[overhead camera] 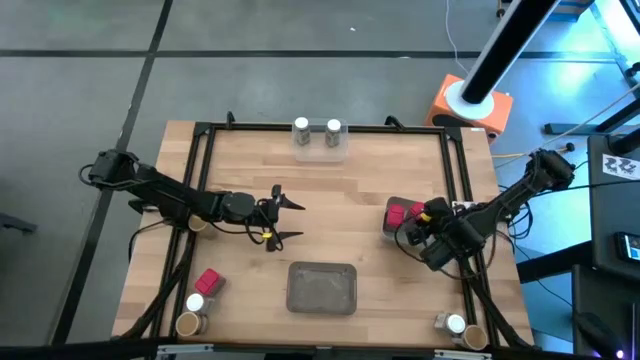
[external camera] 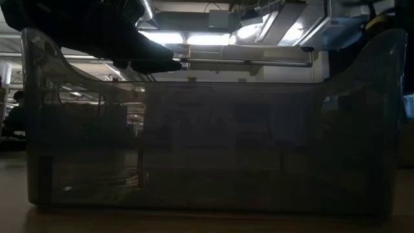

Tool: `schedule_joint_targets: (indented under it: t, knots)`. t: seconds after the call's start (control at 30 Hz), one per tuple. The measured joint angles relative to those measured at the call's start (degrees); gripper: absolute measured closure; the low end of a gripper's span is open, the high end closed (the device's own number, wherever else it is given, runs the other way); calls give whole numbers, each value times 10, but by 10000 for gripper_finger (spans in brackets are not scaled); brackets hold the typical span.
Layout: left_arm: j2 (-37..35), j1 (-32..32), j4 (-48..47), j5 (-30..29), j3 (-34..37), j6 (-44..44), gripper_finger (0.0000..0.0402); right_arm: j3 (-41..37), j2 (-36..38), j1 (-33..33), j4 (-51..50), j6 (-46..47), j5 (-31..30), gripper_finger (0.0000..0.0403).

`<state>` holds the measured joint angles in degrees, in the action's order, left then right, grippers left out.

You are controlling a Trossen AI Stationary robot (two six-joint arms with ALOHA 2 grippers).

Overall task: Sort spices by type
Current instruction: Put the red seasoning can into the gray bin

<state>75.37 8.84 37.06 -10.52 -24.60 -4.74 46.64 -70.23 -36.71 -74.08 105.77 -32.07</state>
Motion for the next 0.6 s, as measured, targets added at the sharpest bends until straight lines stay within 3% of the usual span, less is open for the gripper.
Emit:
schedule_joint_targets:
  t: [0.17,0.6]
  knots:
    - [0,0,-2,0,0,2,86,-27,-22,16,54,-4,-4,183]
    - [0,0,-2,0,0,1,86,-37,-48,16,72,5,-34,162]
